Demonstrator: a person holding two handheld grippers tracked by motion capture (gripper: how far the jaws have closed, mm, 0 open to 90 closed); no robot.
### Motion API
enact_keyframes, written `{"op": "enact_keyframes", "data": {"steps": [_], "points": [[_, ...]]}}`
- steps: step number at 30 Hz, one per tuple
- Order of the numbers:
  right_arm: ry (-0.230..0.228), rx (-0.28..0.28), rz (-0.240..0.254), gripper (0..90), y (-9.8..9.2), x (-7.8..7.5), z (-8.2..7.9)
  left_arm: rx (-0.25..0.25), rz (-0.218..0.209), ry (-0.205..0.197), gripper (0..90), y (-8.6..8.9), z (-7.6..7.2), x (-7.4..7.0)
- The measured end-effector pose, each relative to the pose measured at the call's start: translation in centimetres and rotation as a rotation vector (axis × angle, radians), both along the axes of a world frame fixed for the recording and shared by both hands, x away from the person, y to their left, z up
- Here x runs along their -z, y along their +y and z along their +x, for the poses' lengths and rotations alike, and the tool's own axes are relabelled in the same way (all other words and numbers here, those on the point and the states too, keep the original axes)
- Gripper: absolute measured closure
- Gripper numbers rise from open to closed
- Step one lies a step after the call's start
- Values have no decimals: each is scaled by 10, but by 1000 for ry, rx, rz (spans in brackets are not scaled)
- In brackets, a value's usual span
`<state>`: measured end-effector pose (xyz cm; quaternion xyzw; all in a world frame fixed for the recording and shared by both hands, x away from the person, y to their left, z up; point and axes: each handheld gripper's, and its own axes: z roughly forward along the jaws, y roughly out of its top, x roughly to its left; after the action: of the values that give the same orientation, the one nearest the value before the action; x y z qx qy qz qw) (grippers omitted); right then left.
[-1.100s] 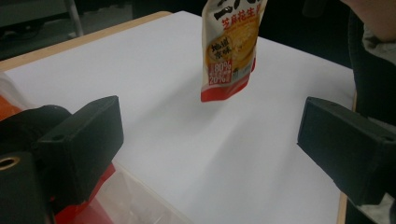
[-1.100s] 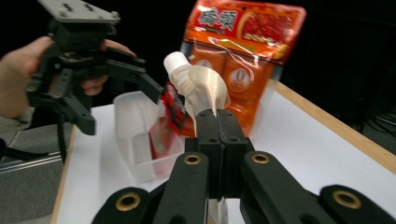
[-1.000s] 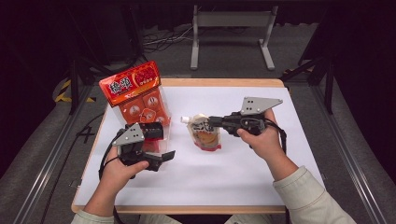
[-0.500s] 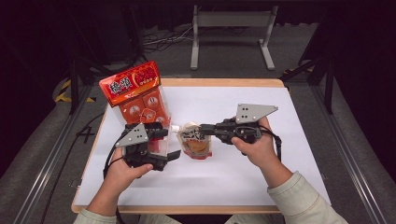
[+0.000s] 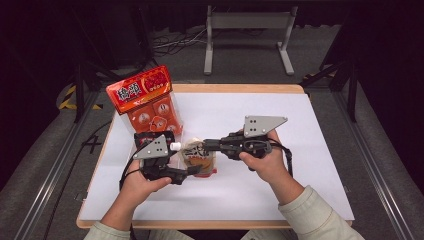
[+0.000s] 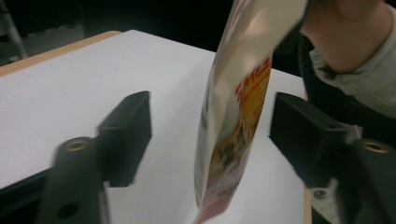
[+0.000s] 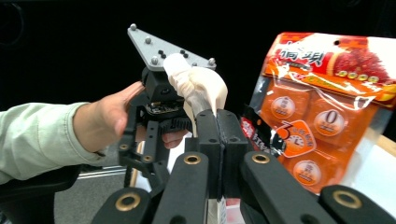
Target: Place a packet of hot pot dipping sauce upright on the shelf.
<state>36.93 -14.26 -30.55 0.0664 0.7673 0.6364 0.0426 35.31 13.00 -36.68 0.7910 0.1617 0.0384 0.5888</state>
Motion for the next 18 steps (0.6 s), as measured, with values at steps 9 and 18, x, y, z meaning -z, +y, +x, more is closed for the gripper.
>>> {"op": "enact_keyframes", "data": {"steps": [9, 18], "points": [[-4, -17, 3, 900, 5, 3, -1, 83, 6, 3, 749, 3, -1, -1], [-2, -27, 15, 772, 6, 1, -4, 82, 36, -2, 842, 12, -4, -5]]}}
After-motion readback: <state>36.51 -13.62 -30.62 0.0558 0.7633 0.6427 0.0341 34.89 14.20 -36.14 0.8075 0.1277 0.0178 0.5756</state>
